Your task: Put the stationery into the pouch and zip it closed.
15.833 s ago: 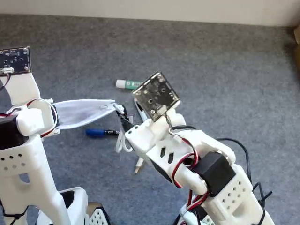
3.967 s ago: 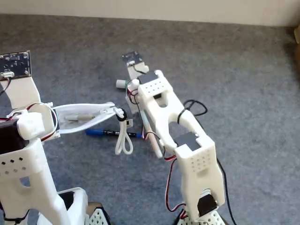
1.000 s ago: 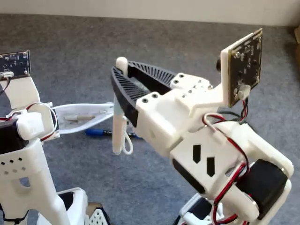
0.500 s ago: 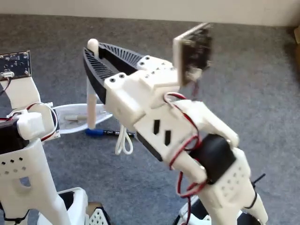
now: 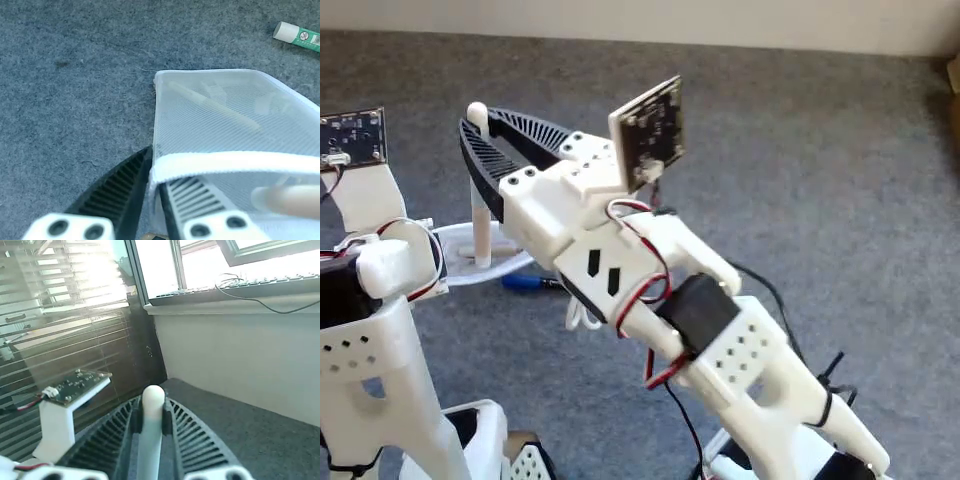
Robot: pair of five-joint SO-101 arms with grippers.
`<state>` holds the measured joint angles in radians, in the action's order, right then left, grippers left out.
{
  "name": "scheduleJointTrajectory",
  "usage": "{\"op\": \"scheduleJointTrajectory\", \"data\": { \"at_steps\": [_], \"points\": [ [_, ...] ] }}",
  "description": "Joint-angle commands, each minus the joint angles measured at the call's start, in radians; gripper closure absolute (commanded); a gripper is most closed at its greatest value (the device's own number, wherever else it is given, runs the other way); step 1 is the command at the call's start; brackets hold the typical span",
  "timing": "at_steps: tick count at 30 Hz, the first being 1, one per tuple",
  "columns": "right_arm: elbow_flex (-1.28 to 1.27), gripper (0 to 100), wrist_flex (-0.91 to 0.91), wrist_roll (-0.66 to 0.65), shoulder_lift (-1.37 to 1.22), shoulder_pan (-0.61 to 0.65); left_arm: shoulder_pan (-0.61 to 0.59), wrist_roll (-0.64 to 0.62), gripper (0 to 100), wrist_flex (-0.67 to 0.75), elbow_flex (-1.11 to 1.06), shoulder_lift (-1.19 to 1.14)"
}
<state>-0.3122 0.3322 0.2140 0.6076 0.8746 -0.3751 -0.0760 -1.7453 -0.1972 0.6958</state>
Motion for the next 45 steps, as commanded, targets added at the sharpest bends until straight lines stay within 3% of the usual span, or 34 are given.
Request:
{"op": "scheduleJointTrajectory", "data": {
  "at_steps": [1,24,29,35,41,45],
  "points": [
    [-0.047,99.4,-0.122,0.003,0.027,0.007,0.016,-0.003,99,-0.002,-0.007,-0.013],
    [-0.432,99.4,-0.150,0.000,0.268,0.116,0.016,-0.003,99,-0.002,-0.007,-0.013],
    [-0.435,99.1,-0.150,-0.104,0.269,0.116,0.016,-0.003,99,-0.002,-0.007,-0.013],
    [-0.435,98.7,-0.145,-0.103,0.269,0.116,0.016,-0.003,99,-0.002,-0.007,-0.013],
    [-0.435,83.9,-0.143,-0.106,0.272,0.116,0.016,-0.003,99,-0.002,-0.007,-0.013],
    [-0.437,82.2,-0.142,-0.107,0.274,0.113,0.016,-0.003,99,-0.002,-0.007,-0.013]
  ]
}}
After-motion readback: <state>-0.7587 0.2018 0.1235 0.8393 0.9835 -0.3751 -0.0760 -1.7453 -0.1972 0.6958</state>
